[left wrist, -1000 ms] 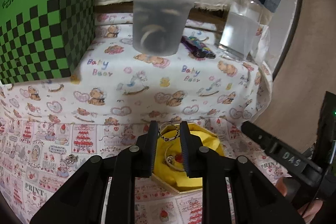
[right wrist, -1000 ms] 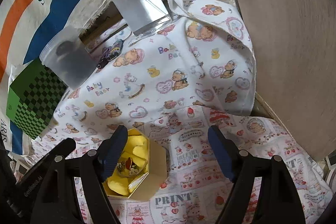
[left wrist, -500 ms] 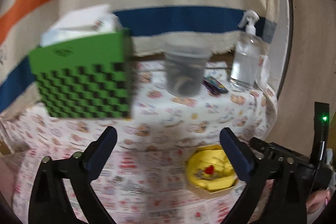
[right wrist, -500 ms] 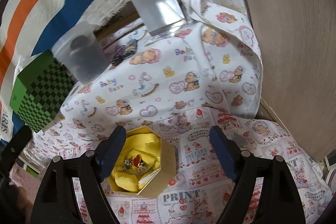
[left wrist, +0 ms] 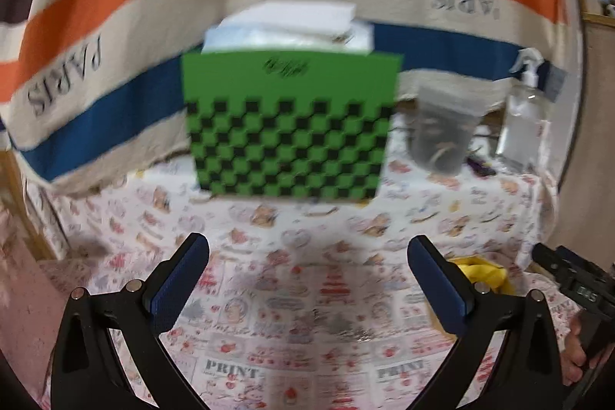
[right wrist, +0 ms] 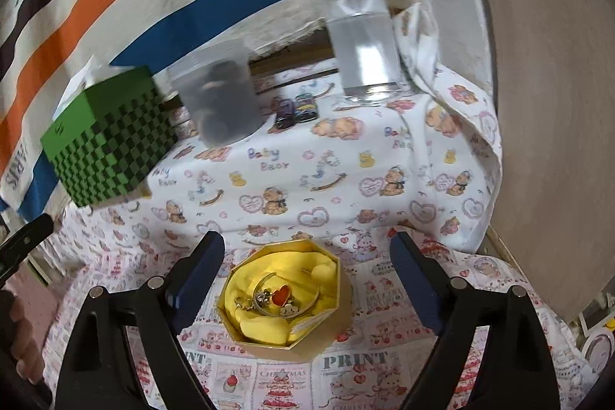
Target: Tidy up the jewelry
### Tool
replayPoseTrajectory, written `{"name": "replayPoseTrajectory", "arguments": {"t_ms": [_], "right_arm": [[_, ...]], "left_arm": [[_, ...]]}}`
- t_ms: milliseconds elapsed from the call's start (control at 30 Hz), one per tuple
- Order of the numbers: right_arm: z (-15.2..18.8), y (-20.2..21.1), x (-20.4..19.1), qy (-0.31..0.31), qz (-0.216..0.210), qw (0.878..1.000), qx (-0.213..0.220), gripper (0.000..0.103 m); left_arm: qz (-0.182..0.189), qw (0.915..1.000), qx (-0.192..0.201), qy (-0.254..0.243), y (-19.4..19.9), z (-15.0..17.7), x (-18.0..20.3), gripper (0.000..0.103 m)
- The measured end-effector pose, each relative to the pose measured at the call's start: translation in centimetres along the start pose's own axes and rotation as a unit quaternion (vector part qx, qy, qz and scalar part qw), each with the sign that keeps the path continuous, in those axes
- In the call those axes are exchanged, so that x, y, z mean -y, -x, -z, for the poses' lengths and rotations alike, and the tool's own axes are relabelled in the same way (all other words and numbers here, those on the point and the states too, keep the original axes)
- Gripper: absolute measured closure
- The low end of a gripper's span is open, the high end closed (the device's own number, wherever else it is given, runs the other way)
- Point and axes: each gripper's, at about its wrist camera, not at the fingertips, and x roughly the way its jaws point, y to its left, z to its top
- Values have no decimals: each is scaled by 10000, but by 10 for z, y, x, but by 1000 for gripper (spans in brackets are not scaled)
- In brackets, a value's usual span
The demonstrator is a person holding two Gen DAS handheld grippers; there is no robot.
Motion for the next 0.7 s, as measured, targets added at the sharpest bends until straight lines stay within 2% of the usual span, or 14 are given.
{"name": "replayPoseTrajectory", "arguments": {"t_ms": [133,233,300,333,433,533,700], "right_arm": [[4,-6,-5,121,51,9999,-83,14],[6,-9,-5,148,84,9998,-134,14],[6,-10,-4,145,101,9998,-129,14],[6,-10,-3,131,150,9998,-99,13],[6,-9,-1,83,408,9991,32,13],[6,-8,2,84,557,9984,90,13],[5,-9,2,110,567,9983,81,13]], "left_arm": [[-212,9992,-340,92,-29,13,-11,1],[-201,9975,-681,26,-49,21,-12,2],[-141,9949,-1003,-11,-60,25,-11,9],[-92,9935,-1135,-16,-65,27,-10,10],[-248,9847,-1719,-150,-85,33,-4,14],[-479,9668,-2471,-431,-111,44,7,26],[-280,9584,-2839,-27,-130,52,7,33]]}}
